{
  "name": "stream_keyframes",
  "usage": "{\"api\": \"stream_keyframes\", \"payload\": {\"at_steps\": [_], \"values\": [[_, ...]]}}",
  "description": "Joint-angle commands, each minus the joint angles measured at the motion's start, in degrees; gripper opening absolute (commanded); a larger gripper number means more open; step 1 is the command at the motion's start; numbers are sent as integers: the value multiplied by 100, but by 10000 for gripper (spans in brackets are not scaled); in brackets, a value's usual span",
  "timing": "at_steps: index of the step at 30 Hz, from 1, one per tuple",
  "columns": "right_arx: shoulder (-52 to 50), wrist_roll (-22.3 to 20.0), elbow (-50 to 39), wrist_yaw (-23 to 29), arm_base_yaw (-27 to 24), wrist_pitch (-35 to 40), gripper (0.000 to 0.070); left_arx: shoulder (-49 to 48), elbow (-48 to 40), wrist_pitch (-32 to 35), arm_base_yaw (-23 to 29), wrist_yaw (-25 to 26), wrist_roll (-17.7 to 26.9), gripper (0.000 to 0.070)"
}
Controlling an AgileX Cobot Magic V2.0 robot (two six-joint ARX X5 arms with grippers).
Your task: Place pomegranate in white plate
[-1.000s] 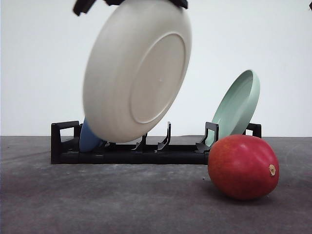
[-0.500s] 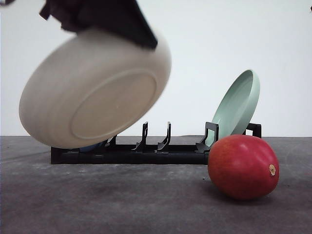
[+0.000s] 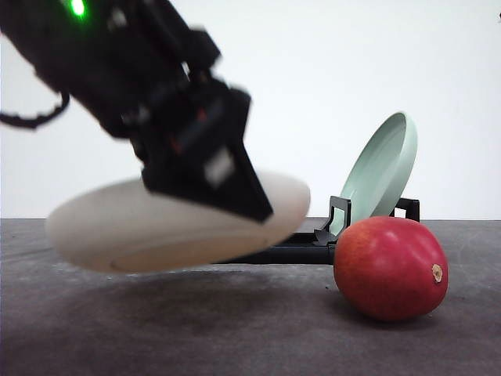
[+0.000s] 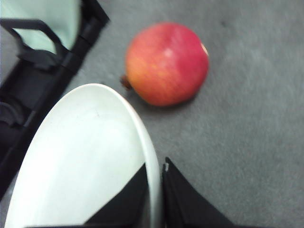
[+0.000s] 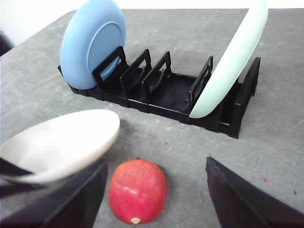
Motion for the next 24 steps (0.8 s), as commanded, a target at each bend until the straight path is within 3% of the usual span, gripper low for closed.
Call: {"api": "stream_keyframes", "payload": {"at_steps": [1,11,13,16,18,21,24], "values": [[13,59,92,14,24,37,415,191,31,193,-132,-178,105,9],[13,60,92,12,24,39,415,815,31,338,-221,-367,-139,19],[13,59,92,12,24,39,415,819,31,316,-228,-363,-143,76],[13,61,92,14,24,39,415,799,35,291,-262,-362,-265,314],[13,59,92,14,24,39,415,738,53,196,-264,-341,-507,408],[13,61,92,14,24,39,415,528,153,-203,-251,-32,-1204,437],[13,61,92,14,24,39,415,117,219,-646,-83,782,-2021,436]]}}
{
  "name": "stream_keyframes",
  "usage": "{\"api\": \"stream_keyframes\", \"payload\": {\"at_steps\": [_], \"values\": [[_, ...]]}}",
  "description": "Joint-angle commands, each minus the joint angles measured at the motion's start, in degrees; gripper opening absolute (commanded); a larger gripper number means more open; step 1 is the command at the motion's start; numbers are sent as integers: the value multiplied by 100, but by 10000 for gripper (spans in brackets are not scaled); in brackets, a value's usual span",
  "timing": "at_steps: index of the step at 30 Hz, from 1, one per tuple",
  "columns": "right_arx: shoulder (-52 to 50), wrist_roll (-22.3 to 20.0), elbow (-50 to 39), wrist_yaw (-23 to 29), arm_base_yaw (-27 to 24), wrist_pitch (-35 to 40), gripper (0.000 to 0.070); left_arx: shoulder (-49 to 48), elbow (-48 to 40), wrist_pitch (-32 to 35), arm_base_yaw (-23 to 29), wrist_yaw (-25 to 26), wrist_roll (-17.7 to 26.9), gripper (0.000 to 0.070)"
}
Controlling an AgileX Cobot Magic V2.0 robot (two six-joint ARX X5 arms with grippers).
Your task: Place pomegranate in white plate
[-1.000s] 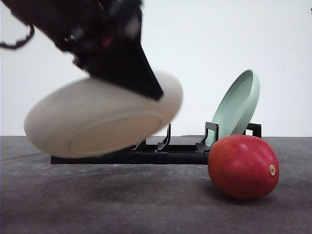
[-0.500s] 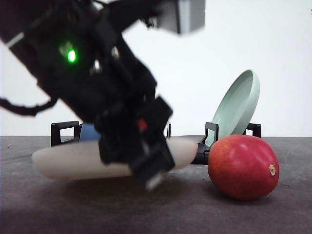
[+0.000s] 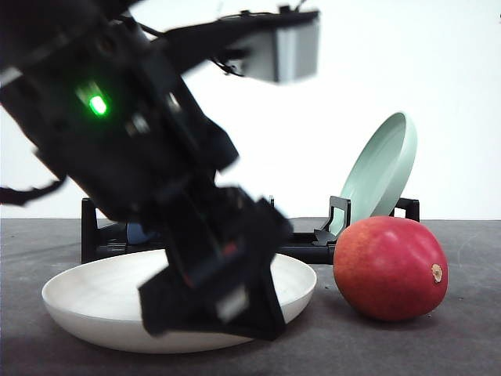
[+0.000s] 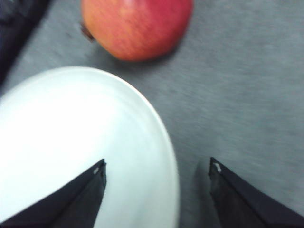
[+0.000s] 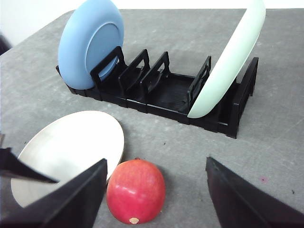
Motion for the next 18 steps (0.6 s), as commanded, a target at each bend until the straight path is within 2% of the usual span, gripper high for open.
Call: {"api": "stream_keyframes", "payload": {"at_steps": [1,4,8,13,18], "values": [[13,61,90,2,24,39,415,-242,134,-105,65,562,-1047,436],[13,61,90,2,24,38,415,-757,134,-452,422,1304,-1734,435],[13,61,90,0,24,37,415,-1432,134,-950,1009,1640,-2134,435],[13,61,90,0,24,35,416,-2201,134,-1564,1933,1668,-2082,434],[13,65,90,-5,24,-22,416,-2801,134,-1991,3009,1668,-1678,432]]}}
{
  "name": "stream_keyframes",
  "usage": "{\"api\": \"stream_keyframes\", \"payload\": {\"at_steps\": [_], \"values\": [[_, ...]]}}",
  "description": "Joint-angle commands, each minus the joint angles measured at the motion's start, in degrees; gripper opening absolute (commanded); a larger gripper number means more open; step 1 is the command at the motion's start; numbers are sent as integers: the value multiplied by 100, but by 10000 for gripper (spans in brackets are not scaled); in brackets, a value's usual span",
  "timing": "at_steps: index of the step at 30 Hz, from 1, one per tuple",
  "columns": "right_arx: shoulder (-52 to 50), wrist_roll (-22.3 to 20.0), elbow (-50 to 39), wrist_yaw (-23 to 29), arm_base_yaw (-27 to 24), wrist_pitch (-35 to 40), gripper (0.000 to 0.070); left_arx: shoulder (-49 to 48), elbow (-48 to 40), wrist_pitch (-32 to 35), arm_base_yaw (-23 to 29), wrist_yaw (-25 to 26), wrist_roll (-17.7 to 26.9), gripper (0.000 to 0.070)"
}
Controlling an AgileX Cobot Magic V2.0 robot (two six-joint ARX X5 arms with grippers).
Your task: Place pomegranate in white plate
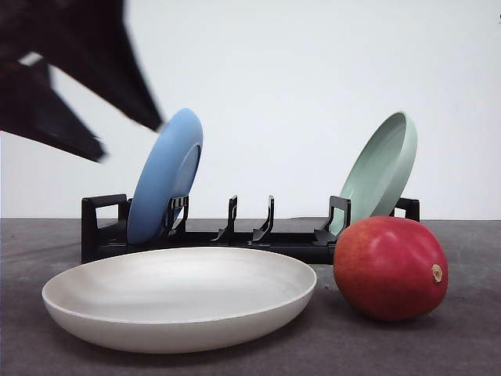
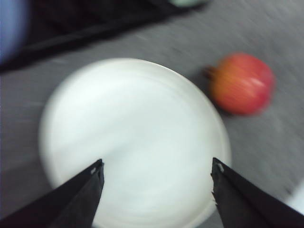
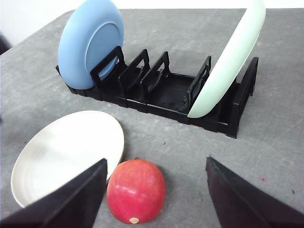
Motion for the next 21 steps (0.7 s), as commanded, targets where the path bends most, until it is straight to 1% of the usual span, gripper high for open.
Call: {"api": "stream_keyframes", "payload": {"at_steps": [1,5,7,10,12,15,21], "values": [[13,74,92,-4,24,-20,416,-85,87,-72,301,5,333,431],[16,269,92,-84,24,-178,416,-349,85,-168,1172,6,714,431],[19,348,92,-266,24,-245,417,-439,85,-165,1548,10,848,431],[92,549,94,-561,26,-353,416,-538,85,-165,2030,40,902,431],[222,713,112,-612,53,-507,416,-575,85,-170,2211,75,904,431],[536,929,156,-547,191,-711,416,-573,85,-171,2313,75,899,431],[1435,1212,357,-53,725,-971,416,-573,85,-145,2317,75,893,431]]}}
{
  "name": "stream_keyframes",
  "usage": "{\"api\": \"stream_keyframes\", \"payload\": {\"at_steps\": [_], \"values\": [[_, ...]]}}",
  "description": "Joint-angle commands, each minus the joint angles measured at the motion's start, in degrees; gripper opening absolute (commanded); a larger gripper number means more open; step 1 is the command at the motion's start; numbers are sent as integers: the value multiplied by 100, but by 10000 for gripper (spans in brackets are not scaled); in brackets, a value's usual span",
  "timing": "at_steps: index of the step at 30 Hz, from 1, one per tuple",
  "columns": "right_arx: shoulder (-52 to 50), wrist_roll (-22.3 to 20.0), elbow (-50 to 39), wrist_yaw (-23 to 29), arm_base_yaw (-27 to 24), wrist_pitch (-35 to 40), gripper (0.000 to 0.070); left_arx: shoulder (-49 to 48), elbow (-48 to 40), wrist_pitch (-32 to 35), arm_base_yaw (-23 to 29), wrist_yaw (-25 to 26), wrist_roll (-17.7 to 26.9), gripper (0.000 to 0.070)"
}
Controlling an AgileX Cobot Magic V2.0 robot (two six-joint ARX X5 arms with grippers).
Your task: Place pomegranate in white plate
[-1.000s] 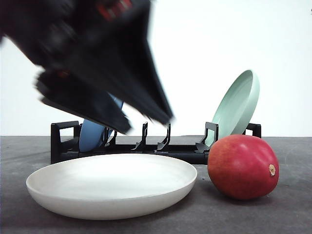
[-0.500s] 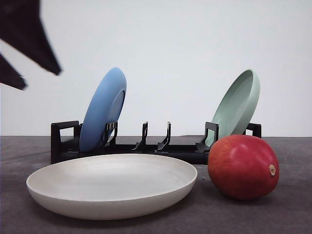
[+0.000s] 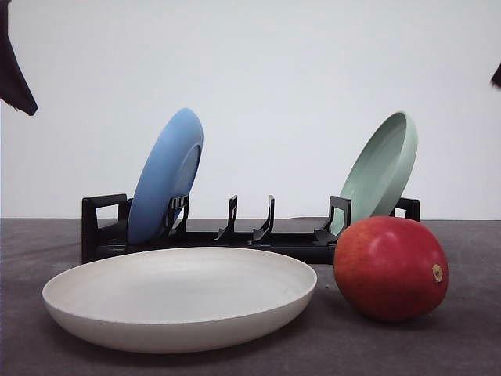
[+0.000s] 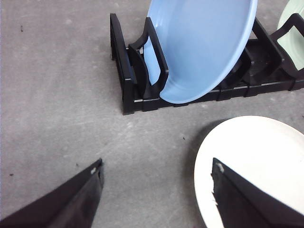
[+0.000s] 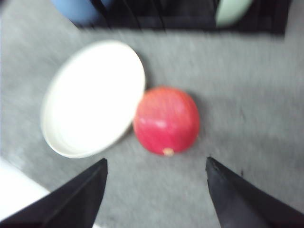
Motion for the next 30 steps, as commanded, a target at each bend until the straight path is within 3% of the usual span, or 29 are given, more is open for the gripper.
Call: {"api": "stream_keyframes", "payload": {"at_steps": [1,7,12,17,30], "values": [[290,161,151,178,186,18,416,31,85,46,-7,26,74,431],[1428,141,553,908,919,145,434,31,85,44,-7,26,1,431],[2328,82,874,1473,1449,460,571,31,85,41,-7,26,-11,431],[3061,-27,951,1616,1738,1031,654,31,85,18,-7,26,-13,430],[4432,-34,951,1658,1807,1757,666,32,85,17,-7,26,-31,430]]}}
